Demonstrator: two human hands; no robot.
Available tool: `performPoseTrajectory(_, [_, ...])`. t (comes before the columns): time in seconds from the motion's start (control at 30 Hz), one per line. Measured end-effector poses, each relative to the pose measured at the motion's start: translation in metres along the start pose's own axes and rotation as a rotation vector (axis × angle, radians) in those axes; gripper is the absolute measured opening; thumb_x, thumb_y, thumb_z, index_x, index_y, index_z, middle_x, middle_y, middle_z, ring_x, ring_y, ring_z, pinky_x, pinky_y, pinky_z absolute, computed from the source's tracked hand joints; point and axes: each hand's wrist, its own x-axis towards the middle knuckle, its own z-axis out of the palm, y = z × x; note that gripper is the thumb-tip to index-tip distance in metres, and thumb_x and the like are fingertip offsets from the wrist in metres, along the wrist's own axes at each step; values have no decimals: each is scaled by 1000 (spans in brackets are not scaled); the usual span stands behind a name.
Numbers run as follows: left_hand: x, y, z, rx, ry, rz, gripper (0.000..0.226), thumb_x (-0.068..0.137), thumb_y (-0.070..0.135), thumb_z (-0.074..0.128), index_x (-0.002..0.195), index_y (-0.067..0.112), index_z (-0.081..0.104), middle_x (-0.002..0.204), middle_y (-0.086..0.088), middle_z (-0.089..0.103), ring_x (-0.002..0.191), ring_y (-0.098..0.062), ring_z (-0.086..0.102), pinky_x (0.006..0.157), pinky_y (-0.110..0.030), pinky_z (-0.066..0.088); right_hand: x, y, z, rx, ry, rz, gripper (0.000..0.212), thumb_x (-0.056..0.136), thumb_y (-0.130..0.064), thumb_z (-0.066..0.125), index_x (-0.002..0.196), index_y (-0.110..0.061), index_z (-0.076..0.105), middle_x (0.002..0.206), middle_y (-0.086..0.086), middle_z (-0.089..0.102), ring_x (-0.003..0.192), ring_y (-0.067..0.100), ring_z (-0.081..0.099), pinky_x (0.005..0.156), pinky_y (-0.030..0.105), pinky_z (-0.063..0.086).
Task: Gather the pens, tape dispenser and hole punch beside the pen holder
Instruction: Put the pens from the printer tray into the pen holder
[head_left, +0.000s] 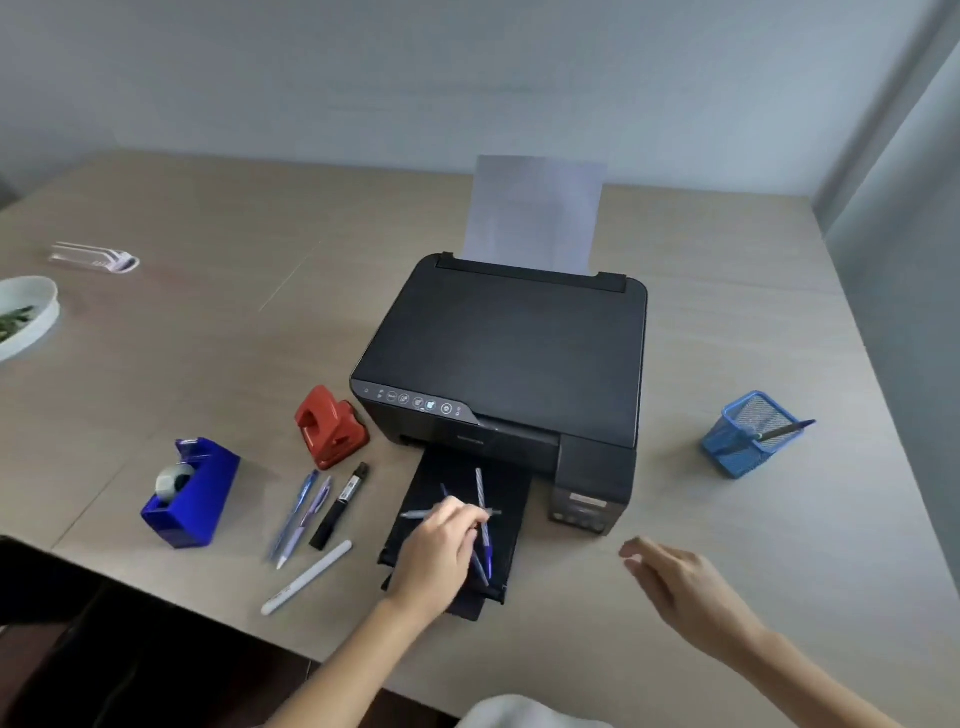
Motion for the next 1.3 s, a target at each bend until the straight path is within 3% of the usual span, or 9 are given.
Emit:
performPoseTrajectory(0.17, [24, -53, 6, 28, -99, 33, 25, 83, 4, 66, 108, 8, 65, 107, -10, 54, 99, -24, 56, 88, -34, 51, 54, -77, 40, 57, -36, -110, 19, 100, -26, 40, 95, -15, 55, 79, -2, 58, 63, 18, 52, 60, 34, 48])
performPoseTrajectory(0.27, [34, -63, 12, 126, -162, 125, 21, 83, 16, 69, 103, 10, 67, 109, -10, 56, 100, -25, 55, 83, -39, 54, 78, -97, 57, 78, 12, 26, 13, 98, -18, 43, 98, -13, 55, 83, 4, 61, 65, 24, 55, 61, 38, 48])
performPoseTrajectory(0.43, [37, -70, 5, 108, -99, 225, 9, 77, 4, 75, 84, 2, 68, 95, -15, 65, 87, -32, 61, 70, -40, 54, 96, -107, 79, 61, 58, 286, 15, 95, -8, 43, 97, -7, 58, 83, 13, 68, 70, 30, 62, 64, 40, 51])
performPoseTrajectory(0.57, [24, -79, -20, -71, -47, 164, 5, 89, 1, 63, 93, -1, 62, 90, -14, 67, 80, -28, 65, 69, -15, 39, 113, -117, 87, 66, -2, 419, 16, 92, -24, 55, 87, -9, 56, 77, 15, 67, 66, 32, 58, 60, 37, 49])
performPoseTrajectory(0.7, [21, -89, -28, -88, -165, 212, 18, 92, 12, 61, 105, -1, 57, 102, -13, 62, 90, -24, 62, 72, -14, 39, 125, -127, 99, -96, -164, 533, 29, 88, -36, 58, 98, -9, 52, 91, 13, 66, 77, 32, 63, 60, 33, 45])
performPoseTrajectory(0.97, [53, -84, 6, 224, -391, 467, 39, 84, 36, 66, 118, 23, 53, 120, -2, 49, 108, -19, 52, 95, -38, 43, 97, -112, 90, -119, -193, 560, 22, 96, -19, 40, 112, -4, 46, 102, 23, 66, 88, 42, 63, 64, 39, 42])
performPoseTrajectory(1.03, [57, -83, 13, 262, -402, 515, 31, 86, 35, 64, 114, 23, 56, 119, -2, 49, 107, -19, 53, 92, -38, 44, 77, -102, 76, -60, -227, 525, 24, 99, -21, 36, 117, -5, 41, 99, 24, 65, 80, 41, 60, 64, 44, 45])
performPoseTrajectory(1.13, [56, -80, 19, 330, -387, 569, 22, 92, 32, 56, 110, 19, 58, 118, -3, 52, 105, -19, 52, 86, -37, 45, 42, -85, 49, 49, -279, 457, 10, 100, -23, 34, 97, -14, 38, 90, 22, 64, 75, 39, 57, 66, 47, 47])
performPoseTrajectory(1.3, [43, -48, 11, 159, -365, 475, 17, 101, 33, 35, 97, 25, 50, 95, 6, 55, 82, -10, 47, 72, -28, 46, -10, -36, 1, 73, -239, 501, 11, 99, -24, 40, 89, -22, 43, 77, 13, 65, 69, 32, 55, 58, 32, 41])
